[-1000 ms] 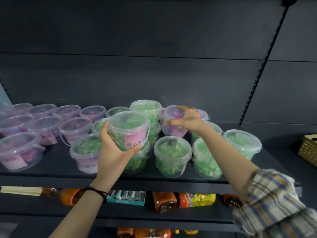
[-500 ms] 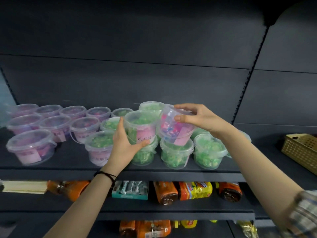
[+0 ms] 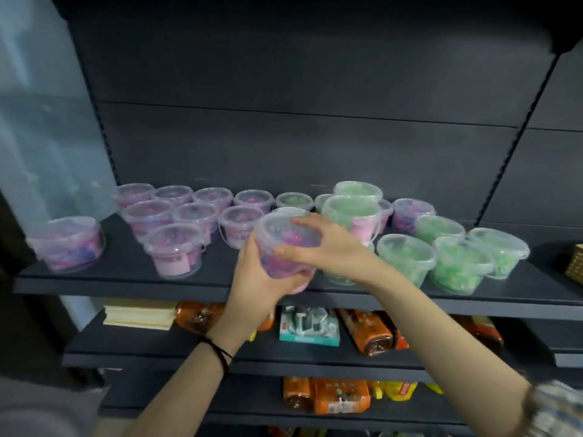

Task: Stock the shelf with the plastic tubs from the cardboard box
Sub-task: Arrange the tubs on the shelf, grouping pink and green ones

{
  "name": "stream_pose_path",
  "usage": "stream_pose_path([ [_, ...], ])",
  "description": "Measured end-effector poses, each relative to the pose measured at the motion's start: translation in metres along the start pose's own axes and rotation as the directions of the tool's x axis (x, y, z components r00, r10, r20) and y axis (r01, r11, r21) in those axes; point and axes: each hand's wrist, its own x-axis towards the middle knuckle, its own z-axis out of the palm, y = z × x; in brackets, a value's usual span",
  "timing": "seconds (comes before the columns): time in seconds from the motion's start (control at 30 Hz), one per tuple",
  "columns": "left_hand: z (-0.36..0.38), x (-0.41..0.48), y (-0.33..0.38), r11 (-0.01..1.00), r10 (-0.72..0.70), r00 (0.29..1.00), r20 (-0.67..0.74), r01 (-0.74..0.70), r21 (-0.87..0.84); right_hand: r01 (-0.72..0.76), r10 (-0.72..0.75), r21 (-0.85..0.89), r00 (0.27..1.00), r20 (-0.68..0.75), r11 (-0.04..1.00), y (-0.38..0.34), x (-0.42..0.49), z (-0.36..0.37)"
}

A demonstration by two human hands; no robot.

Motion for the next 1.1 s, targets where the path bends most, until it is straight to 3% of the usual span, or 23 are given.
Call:
stream_pose_path([
  [0.17, -0.077, 0.012, -0.044, 0.983, -0.108, 0.994, 0.001, 0.106, 0.148, 0.017, -0.019, -0.044, 0.999, -0.029, 0.999, -0.016, 0.023, 0.066],
  [0.33, -0.109, 0.022, -0.078, 0.982, -0.185, 0.982, 0.044, 0.182, 0.058, 0.006, -0.02, -0.135, 0.995, -0.099, 0.991, -0.014, 0.048, 0.117],
  [0.47, -0.109, 0.02, -0.105, 0.985, -0.174, 0.984, 0.05, 0.173, 0.017, 0.023, -0.037, -0.265, 0.998, -0.048, 0.964, 0.005, 0.055, 0.136],
  [0.63, -0.1, 0.025, -0.126, 0.982, -0.172, 0.984, 0.034, 0.174, -0.074, 0.045, -0.131, -0.494, 0.981, -0.141, 0.868, 0.019, 0.057, 0.147],
  [0.87, -0.098, 0.039, -0.132, 0.992, -0.119, 0.987, 0.11, 0.114, 0.046, 0.099, -0.182, -0.613, 0.981, -0.074, 0.784, 0.032, 0.066, 0.138],
  [1.03, -0.099, 0.037, -0.135, 0.986, -0.025, 0.995, 0.097, 0.009, 0.168, -0.077, -0.158, -0.686, 0.949, -0.272, 0.723, 0.045, 0.059, 0.121],
  [1.1, -0.099, 0.04, -0.135, 0.98, -0.021, 0.996, 0.088, 0.003, 0.201, -0.122, -0.1, -0.683, 0.956, -0.276, 0.72, 0.058, 0.054, 0.111],
])
